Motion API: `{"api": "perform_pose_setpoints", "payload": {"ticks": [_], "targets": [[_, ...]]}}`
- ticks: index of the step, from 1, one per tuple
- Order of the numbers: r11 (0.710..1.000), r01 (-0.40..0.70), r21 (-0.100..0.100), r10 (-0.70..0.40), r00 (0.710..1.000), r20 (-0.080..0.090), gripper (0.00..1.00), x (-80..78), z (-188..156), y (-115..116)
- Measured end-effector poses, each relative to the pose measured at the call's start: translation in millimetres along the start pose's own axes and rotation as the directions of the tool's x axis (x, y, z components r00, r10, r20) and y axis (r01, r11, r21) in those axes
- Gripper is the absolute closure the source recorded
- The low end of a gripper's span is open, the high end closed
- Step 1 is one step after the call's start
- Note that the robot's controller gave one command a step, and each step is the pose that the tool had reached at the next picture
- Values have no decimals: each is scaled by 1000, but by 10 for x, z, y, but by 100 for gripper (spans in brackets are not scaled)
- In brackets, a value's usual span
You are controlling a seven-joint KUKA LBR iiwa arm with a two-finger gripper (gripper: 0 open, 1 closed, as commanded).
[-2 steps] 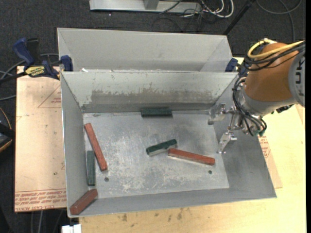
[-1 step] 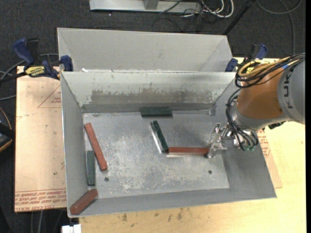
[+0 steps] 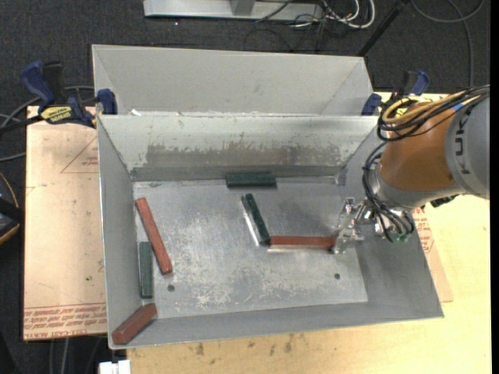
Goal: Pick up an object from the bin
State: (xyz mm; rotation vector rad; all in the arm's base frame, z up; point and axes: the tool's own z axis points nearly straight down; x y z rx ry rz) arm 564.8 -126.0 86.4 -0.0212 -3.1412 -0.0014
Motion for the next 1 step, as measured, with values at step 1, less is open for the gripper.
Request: {"api": "perform_pose_setpoints", "payload": {"ticks": [1], "targets": [[1000,2,1,-2,1000,4,100,-47,-1348,-67]]}}
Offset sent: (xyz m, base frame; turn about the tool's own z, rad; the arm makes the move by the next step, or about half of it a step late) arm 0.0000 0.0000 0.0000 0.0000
